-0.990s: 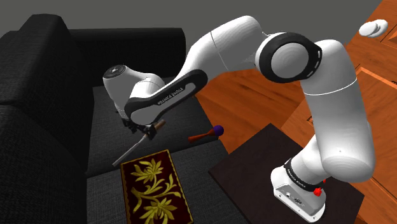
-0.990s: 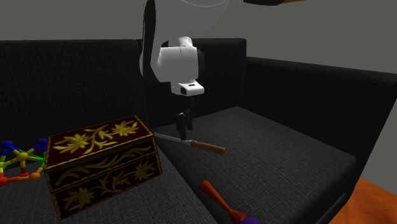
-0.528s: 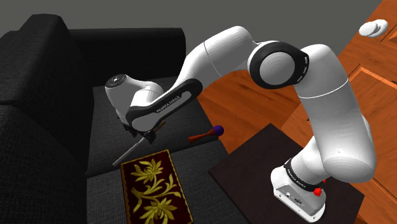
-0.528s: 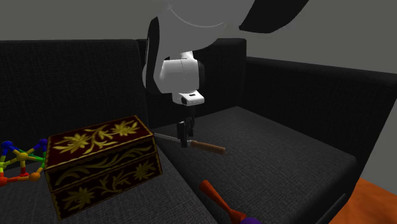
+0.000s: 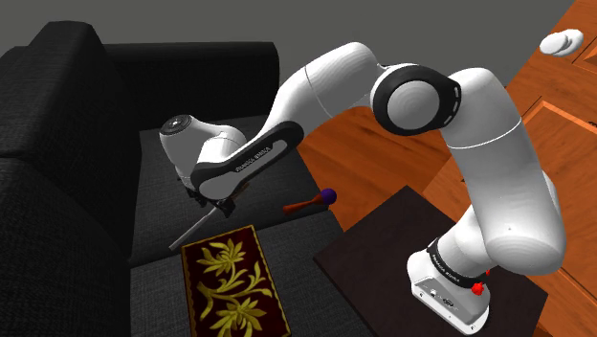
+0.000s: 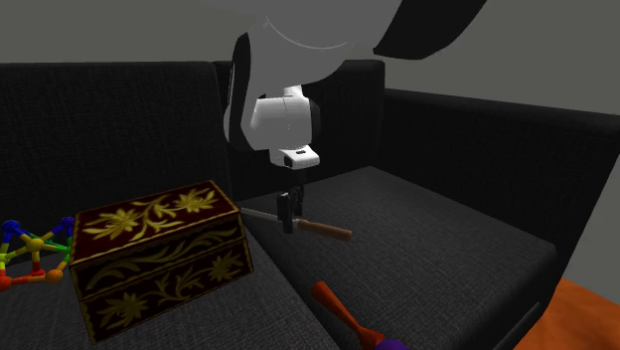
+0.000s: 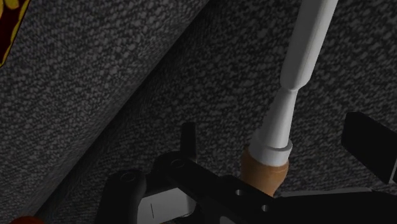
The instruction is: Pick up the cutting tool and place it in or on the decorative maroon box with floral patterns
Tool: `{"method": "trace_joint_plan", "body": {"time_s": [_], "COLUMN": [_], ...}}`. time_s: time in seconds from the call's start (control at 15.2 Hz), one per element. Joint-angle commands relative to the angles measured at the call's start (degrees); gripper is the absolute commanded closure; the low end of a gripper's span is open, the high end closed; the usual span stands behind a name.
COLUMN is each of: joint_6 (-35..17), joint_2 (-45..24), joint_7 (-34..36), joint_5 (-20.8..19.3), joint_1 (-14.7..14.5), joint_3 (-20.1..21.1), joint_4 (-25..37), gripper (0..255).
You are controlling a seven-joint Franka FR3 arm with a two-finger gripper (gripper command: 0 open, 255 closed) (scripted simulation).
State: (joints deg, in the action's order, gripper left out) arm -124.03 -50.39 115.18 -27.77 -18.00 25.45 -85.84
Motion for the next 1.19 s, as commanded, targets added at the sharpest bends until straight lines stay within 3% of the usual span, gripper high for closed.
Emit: {"method": "trace_joint_plan", "body": {"time_s": [0.0, 0.59, 1.12], "joint_6": [0.00, -0.01, 3.33], "joint_2": [0.00, 0.00, 4.10], "joint_7": [0.00, 0.00, -0.84], "joint_5": [0.00, 0.00, 1.55], "joint_1": [0.00, 0.00, 0.98], "joint_3": [0.00, 0.00, 1.46], "joint_4": [0.00, 0.00, -0.71], "gripper": [255, 255, 255]}}
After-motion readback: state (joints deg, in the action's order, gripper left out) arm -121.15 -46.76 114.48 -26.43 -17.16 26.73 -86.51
